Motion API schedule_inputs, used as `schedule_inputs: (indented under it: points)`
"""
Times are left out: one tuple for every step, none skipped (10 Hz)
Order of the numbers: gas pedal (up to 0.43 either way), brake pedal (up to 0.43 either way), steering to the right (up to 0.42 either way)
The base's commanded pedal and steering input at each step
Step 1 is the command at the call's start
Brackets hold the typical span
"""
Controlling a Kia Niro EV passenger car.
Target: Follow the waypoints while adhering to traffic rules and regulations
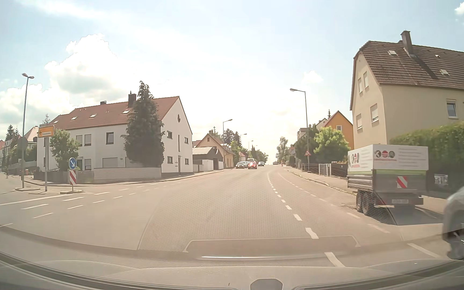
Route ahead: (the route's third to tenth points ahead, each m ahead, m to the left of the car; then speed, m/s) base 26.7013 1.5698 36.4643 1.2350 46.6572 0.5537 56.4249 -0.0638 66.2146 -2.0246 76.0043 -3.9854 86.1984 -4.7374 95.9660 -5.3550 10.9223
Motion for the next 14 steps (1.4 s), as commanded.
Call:
schedule_inputs:
  points:
    - [0.169,0.0,0.014]
    - [0.177,0.0,0.013]
    - [0.177,0.0,0.01]
    - [0.177,0.0,0.007]
    - [0.177,0.0,0.007]
    - [0.177,0.0,0.007]
    - [0.177,0.0,0.008]
    - [0.177,0.0,0.008]
    - [0.177,0.0,0.007]
    - [0.177,0.0,0.006]
    - [0.177,0.0,0.006]
    - [0.177,0.0,0.006]
    - [0.177,0.0,0.005]
    - [0.177,0.0,0.004]
